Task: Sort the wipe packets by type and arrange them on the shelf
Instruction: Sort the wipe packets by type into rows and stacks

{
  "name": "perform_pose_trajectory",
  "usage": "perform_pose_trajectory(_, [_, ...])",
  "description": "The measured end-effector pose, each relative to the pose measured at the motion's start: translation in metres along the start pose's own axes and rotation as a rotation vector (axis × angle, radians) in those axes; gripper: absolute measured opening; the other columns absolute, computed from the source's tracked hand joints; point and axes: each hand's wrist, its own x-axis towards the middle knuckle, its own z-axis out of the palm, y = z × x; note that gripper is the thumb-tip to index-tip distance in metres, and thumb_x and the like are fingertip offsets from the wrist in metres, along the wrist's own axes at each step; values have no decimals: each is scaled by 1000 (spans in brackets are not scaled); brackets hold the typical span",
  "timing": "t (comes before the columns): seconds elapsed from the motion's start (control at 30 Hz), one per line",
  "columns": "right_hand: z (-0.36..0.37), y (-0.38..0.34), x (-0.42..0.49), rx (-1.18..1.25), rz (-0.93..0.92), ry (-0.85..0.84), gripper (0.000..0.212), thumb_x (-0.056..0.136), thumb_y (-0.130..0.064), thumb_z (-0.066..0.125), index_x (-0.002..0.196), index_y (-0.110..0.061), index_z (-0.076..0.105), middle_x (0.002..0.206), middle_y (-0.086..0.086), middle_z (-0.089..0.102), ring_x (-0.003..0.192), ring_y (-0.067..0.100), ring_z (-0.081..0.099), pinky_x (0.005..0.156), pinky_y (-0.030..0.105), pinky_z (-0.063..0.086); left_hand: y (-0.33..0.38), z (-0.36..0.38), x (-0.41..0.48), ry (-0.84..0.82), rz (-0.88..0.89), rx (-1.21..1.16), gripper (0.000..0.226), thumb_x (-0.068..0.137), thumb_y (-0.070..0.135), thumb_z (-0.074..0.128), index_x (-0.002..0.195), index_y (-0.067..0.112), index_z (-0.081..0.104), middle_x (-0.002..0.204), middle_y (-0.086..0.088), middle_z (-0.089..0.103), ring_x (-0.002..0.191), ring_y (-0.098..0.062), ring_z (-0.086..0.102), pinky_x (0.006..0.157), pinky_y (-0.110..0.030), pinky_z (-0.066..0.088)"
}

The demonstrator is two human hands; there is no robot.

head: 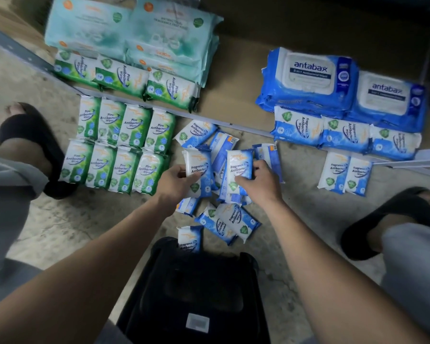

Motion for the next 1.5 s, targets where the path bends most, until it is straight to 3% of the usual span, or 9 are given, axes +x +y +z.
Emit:
perform_pose_trajectory(0.1, [-6,4,-5,55,41,-1,30,84,-27,76,103,-24,53,92,-10,67,83,12,65,65,25,50,1,2,-5,-19,-6,-9,26,89,26,76,104,7,67,88,-6,70,77,-20,67,61,-30,53])
perform_pose_trajectory(0.3, [-33,29,-18,234,165,150,22,89,-18,70,102,-23,54,90,-8,68,73,7,63,57,17,46,10,29,-19,-69,62,57,24,90,22,75,108,9,64,98,-5,74,81,-17,70,59,-24,50])
perform_pose_trajectory(0.53, [-81,78,-14,140,266,381,20,90,-16,64,109,-17,58,106,7,75,102,29,68,86,37,53,28,113,-31,-170,110,210,26,87,30,77,105,18,64,100,2,74,87,-16,70,73,-33,55])
perform_pose_trajectory(0.63, [-98,92,-6,116,250,407,22,88,-14,62,109,-18,58,106,6,74,102,29,68,87,40,54,40,157,-27,-217,107,200,40,75,41,81,101,15,65,99,0,75,90,-21,72,82,-43,60])
perform_pose_trajectory(0.73, [-110,98,4,68,229,403,26,90,-11,57,116,-18,57,110,5,72,102,29,66,86,39,54,51,196,-22,-186,160,267,24,87,29,77,97,16,59,85,-2,70,72,-23,68,67,-41,61])
perform_pose_trajectory(0.87, [-111,101,16,36,151,437,29,86,-6,58,114,-16,56,106,5,72,101,28,67,80,34,53,59,224,-11,-104,209,355,21,89,28,71,105,21,59,99,4,72,90,-24,71,82,-43,60])
perform_pose_trajectory(1.03, [-107,106,19,-73,54,508,27,87,-2,59,112,-11,61,100,12,70,94,33,65,74,34,50,64,223,5,-71,420,827,25,87,30,69,109,21,59,99,-1,74,95,-26,68,80,-41,56])
perform_pose_trajectory(1.27, [-108,127,22,-426,-67,446,55,77,-6,69,132,-10,60,123,14,64,105,41,57,88,47,51,77,216,11,-61,614,1315,48,94,43,61,132,18,46,101,-8,69,91,-32,65,60,-34,43])
perform_pose_trajectory(1.5, [-102,135,14,-472,-144,383,53,78,-3,69,130,-16,65,130,4,58,111,35,50,88,47,44,72,203,12,-212,785,1412,62,92,41,64,145,18,42,149,1,38,130,-28,40,91,-43,50])
